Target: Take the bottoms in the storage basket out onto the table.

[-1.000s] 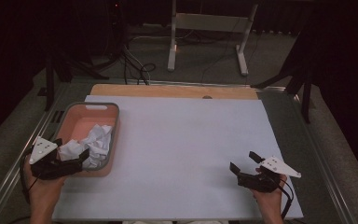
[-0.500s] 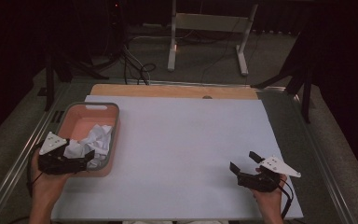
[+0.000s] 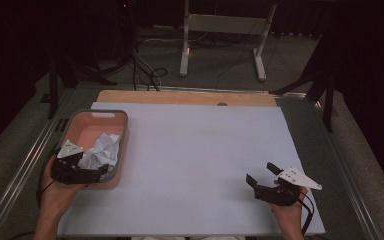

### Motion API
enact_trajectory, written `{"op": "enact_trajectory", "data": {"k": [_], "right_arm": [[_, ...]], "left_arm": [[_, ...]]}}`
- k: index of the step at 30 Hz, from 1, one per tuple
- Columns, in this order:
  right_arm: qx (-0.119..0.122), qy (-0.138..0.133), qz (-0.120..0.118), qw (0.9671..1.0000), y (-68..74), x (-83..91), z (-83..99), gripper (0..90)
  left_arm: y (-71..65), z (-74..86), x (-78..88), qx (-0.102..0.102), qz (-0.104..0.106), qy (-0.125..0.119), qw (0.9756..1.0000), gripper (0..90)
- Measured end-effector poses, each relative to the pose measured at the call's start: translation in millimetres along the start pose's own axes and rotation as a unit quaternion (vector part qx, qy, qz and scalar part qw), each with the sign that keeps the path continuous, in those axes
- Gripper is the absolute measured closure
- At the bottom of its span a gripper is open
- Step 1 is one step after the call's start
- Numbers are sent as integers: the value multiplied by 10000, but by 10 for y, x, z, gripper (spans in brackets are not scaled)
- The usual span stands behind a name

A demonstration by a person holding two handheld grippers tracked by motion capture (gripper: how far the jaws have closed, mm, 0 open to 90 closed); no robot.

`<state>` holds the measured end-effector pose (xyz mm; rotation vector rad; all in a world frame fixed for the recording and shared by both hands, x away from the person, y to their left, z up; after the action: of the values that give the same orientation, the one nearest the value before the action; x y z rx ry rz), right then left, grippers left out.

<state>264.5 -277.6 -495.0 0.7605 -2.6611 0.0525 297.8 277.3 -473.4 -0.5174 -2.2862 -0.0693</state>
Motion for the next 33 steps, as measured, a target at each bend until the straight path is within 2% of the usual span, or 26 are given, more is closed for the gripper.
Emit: {"op": "enact_trajectory", "data": {"k": [1, 3, 4, 5, 8, 13, 15, 18, 19, 20, 23, 24, 25, 26, 27, 29, 33], "right_arm": [[20, -19, 15, 10000, -5, -3, 0, 82], [11, -8, -4, 10000, -6, -2, 2, 82], [9, -5, -7, 10000, -4, -2, 2, 82], [19, -12, -13, 10000, -4, -2, 1, 82], [19, -9, -10, 10000, -2, -2, 1, 82], [20, 2, -17, 10000, -2, -5, 2, 82], [9, -1, -14, 10000, -5, -5, 4, 82], [1, 23, -19, 10000, -6, -7, 6, 82], [6, 32, -21, 10000, -5, -10, 8, 82], [36, 24, -20, 10000, -2, -14, 7, 82], [35, 29, -20, 10000, -3, -13, 7, 82], [35, 29, -20, 10000, -3, -13, 7, 82], [14, 30, -15, 10000, -5, -10, 7, 82], [5, 28, -19, 10000, -7, -7, 7, 82], [5, 28, -19, 10000, -7, -7, 7, 82], [-7, 18, -9, 10000, -8, -4, 6, 82], [-8, 30, 1, 10000, -9, -8, 6, 82]], "left_arm": [[8, -9, -18, 76, 21, 118, 9999, 0], [11, -12, -30, 103, 29, 180, 9998, 0], [17, -13, -58, 151, 28, 329, 9993, 1], [17, -13, -58, 151, 28, 329, 9993, 1], [21, -7, -108, 133, -34, 530, 9985, 2], [48, 8, -155, 300, -26, 663, 9973, 79], [43, 7, -165, 321, -75, 715, 9969, 167], [54, -11, -166, 364, -310, 676, 9966, 209], [63, -18, -165, 393, -334, 689, 9963, 255], [66, -22, -169, 398, -284, 700, 9963, 362], [63, -33, -183, 422, -287, 745, 9959, 512], [60, -41, -179, 444, -309, 688, 9962, 512], [60, -51, -172, 464, -371, 634, 9962, 621], [62, -60, -167, 498, -409, 604, 9961, 671], [61, -66, -165, 513, -391, 569, 9963, 671], [51, -75, -164, 504, -375, 523, 9967, 775], [29, -101, -148, 440, -369, 462, 9973, 804]]}}
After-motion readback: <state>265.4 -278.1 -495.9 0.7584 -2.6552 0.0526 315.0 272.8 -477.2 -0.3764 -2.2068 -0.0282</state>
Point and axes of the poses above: each handheld gripper's, and its own axes: x roughly backward along the jaws, z roughly out of its underside, y roughly to its left, the point moved 3 cm from there along -x, roughly forward along the jaws, and after that the axes turned 3 degrees about x, right-handed, at the moved point
